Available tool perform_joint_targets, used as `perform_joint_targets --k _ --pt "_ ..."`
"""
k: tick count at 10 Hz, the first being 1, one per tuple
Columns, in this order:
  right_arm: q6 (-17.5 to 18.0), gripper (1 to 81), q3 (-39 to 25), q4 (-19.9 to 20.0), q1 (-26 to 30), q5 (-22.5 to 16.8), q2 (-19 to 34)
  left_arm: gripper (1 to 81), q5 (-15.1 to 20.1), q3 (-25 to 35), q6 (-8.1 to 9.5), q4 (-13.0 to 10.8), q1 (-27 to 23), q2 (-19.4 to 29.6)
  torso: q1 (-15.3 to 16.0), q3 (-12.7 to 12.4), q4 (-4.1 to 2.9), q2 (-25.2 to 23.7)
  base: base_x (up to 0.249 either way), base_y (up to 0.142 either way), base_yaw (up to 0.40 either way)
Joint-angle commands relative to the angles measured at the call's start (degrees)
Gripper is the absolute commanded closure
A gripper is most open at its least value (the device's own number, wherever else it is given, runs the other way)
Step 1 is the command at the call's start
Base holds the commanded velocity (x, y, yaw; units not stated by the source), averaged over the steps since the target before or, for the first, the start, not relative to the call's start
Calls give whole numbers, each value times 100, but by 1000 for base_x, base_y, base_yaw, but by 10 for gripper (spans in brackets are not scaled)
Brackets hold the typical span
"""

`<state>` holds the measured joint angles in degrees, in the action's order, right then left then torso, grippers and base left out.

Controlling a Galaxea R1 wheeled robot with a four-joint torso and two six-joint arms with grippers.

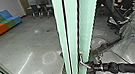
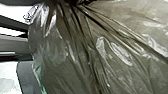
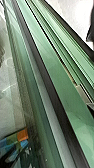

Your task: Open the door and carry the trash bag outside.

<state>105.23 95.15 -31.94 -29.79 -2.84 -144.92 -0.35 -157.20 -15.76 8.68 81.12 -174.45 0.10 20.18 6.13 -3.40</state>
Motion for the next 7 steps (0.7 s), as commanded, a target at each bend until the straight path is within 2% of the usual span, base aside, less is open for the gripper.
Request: perform_joint_targets --k 1,5,7 --pt "551 10 855 479 873 -1078 874 811 457 48 -6 -15 -82 -29 0 0 0 0 0 0 0" --pt "551 10 811 478 953 -1087 1042 811 466 49 -15 -15 -82 -29 -2 0 -2 0 0 0 0" --pt "543 10 811 478 961 -1095 1050 811 457 66 -15 -24 -65 -20 -9 0 -2 -2 71 0 0"
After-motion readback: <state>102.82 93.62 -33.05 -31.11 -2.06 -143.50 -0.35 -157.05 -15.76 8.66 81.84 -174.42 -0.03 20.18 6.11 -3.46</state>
